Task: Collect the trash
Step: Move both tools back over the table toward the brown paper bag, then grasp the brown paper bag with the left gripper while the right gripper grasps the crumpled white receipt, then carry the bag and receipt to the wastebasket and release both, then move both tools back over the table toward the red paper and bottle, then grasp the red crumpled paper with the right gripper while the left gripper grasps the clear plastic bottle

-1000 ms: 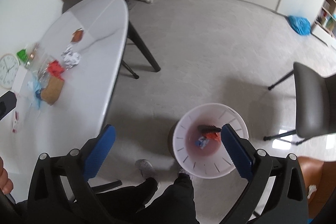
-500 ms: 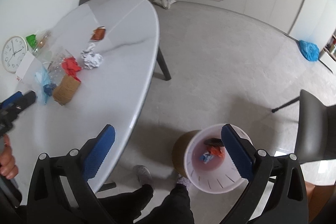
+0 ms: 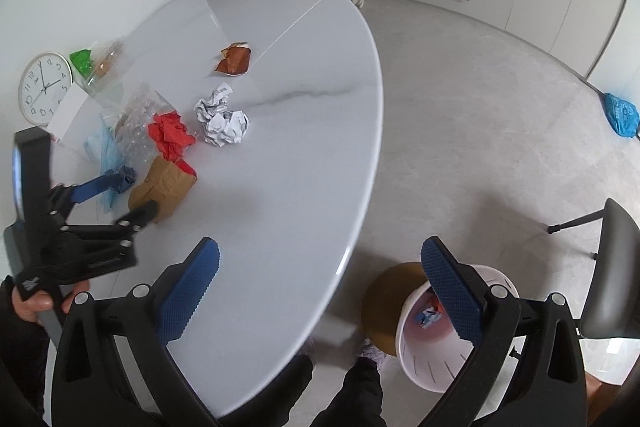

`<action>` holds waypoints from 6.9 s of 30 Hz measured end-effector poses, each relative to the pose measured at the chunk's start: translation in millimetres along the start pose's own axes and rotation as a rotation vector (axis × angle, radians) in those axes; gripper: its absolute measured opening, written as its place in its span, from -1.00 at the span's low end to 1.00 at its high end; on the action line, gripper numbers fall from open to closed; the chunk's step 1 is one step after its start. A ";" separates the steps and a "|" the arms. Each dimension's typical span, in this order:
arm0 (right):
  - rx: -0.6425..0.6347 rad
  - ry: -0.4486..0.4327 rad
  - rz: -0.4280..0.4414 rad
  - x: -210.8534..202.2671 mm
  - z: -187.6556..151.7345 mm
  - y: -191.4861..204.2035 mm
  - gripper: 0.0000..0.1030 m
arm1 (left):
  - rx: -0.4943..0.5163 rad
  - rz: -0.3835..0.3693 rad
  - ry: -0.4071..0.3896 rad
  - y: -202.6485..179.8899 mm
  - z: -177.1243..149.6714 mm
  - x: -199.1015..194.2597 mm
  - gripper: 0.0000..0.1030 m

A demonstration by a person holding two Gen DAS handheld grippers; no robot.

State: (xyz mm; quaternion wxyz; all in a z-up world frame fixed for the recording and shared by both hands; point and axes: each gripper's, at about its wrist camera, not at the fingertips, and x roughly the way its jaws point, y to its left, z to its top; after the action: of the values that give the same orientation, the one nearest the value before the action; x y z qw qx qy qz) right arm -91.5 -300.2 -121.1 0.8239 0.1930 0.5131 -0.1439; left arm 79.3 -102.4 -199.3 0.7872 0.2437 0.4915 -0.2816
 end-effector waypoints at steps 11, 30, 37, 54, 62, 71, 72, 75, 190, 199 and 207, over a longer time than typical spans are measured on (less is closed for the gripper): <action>-0.077 0.039 0.006 35.3 37.8 16.6 0.95 | -0.079 -0.059 0.083 7.2 6.8 34.1 0.05; -0.317 0.082 0.108 122.9 96.6 98.4 0.60 | -0.285 -0.116 0.046 18.1 -31.4 -33.2 -0.03; -0.348 0.144 0.118 144.3 95.5 108.2 0.04 | -0.299 -0.091 0.043 21.8 -26.5 -30.6 -0.03; -0.184 0.067 0.171 43.7 47.9 37.6 -0.02 | -0.184 -0.137 -0.038 -22.8 -20.2 -72.6 -0.03; -0.069 0.005 0.112 -7.6 10.9 -19.0 -0.01 | -0.085 -0.183 -0.068 -66.5 -21.6 -92.0 -0.03; 0.103 -0.012 -0.016 -37.9 -45.3 -104.1 0.00 | 0.143 -0.302 -0.060 -147.7 -18.3 -102.9 -0.03; 0.121 -0.012 -0.029 -40.2 -51.1 -112.4 0.00 | 0.170 -0.319 -0.055 -158.4 -17.1 -103.0 -0.03; 0.195 -0.011 -0.078 -49.8 -72.8 -142.4 0.00 | 0.255 -0.367 -0.045 -193.5 -15.1 -103.5 -0.03; -0.567 0.124 0.139 142.2 70.3 177.7 0.38 | -0.236 0.019 -0.044 100.4 -18.5 -63.5 0.85; -0.489 0.141 0.214 126.6 76.9 143.5 -0.31 | -0.074 -0.036 -0.031 102.6 24.9 -25.0 0.85; -0.350 0.136 0.219 100.4 73.8 85.1 -0.31 | 0.088 -0.049 0.045 90.4 53.2 22.1 0.83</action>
State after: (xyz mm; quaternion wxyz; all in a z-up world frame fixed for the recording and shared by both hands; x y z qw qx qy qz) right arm 47.2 -263.3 -167.5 0.8189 0.1108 0.5608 0.0509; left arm 182.8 -76.7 -188.6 0.7573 0.2722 0.5022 -0.3165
